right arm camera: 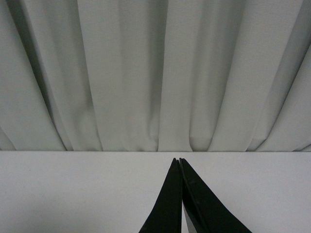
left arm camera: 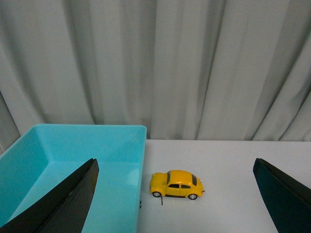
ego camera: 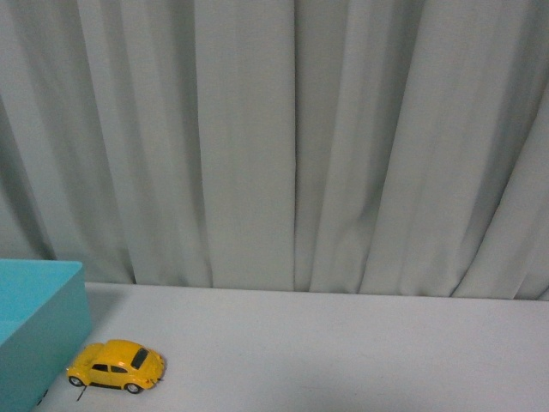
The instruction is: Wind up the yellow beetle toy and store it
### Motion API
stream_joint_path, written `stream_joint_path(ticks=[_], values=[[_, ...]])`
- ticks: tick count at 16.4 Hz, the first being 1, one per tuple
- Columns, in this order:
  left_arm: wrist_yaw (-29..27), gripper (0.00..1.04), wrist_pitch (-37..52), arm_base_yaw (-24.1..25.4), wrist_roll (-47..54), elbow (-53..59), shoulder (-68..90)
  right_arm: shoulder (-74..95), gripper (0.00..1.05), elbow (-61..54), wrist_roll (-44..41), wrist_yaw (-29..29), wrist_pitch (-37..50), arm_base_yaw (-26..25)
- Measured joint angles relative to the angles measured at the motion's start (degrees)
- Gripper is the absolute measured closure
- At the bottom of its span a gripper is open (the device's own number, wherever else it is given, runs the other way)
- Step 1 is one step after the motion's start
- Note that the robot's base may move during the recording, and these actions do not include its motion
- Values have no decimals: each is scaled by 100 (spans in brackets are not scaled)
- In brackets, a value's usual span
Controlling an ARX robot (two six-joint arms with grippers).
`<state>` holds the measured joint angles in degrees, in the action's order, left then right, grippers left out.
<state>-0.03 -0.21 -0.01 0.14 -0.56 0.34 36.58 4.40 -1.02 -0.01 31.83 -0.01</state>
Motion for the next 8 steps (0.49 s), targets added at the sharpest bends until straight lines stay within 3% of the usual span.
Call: stream_joint_path(ticks=[8], values=[[0,7,2,0,0,0,0,-1482,103,-382,9,2,-994,0]])
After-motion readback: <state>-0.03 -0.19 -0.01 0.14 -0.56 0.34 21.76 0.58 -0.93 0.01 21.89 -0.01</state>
